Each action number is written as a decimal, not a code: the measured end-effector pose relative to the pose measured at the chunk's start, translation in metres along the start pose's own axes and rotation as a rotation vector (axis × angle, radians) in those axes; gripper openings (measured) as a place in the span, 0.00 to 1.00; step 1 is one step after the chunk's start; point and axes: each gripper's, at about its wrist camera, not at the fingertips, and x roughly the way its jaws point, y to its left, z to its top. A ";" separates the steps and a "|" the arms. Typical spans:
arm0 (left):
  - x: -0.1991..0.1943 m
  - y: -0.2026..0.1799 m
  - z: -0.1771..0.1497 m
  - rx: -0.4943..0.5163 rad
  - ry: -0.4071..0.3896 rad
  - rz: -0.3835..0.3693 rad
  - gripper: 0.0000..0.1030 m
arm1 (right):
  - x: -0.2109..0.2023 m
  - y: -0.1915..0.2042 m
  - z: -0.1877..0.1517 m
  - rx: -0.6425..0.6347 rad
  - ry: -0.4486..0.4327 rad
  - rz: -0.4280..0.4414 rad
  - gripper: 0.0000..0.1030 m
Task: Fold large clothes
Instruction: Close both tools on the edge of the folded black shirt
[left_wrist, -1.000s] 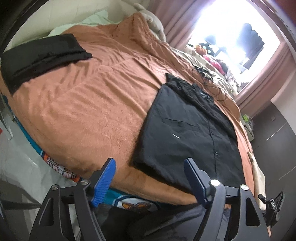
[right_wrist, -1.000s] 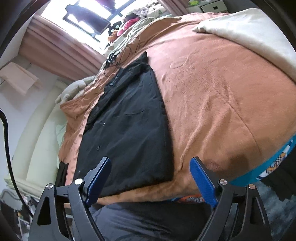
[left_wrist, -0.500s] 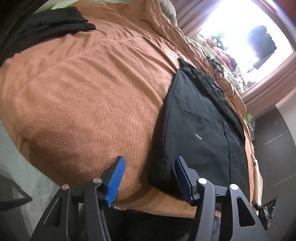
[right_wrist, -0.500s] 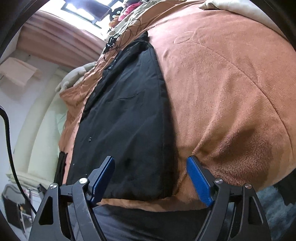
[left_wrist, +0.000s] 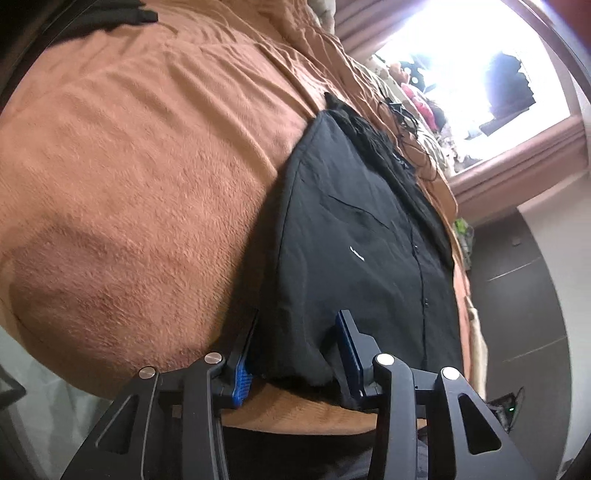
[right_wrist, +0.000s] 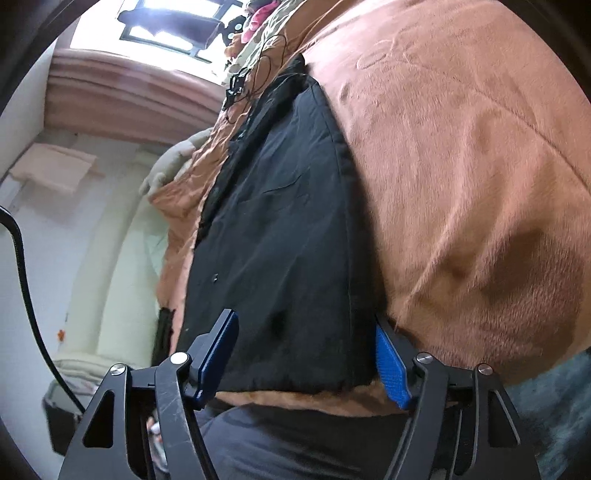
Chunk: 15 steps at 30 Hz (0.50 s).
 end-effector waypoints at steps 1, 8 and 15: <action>-0.001 0.001 -0.001 -0.005 0.003 -0.008 0.41 | 0.000 -0.002 -0.001 0.004 0.002 0.008 0.65; -0.004 0.006 0.002 -0.062 0.008 -0.064 0.41 | 0.004 -0.009 -0.004 0.042 -0.001 0.069 0.65; 0.009 0.001 0.008 -0.081 -0.019 -0.046 0.41 | 0.019 -0.001 0.004 0.040 0.004 0.077 0.65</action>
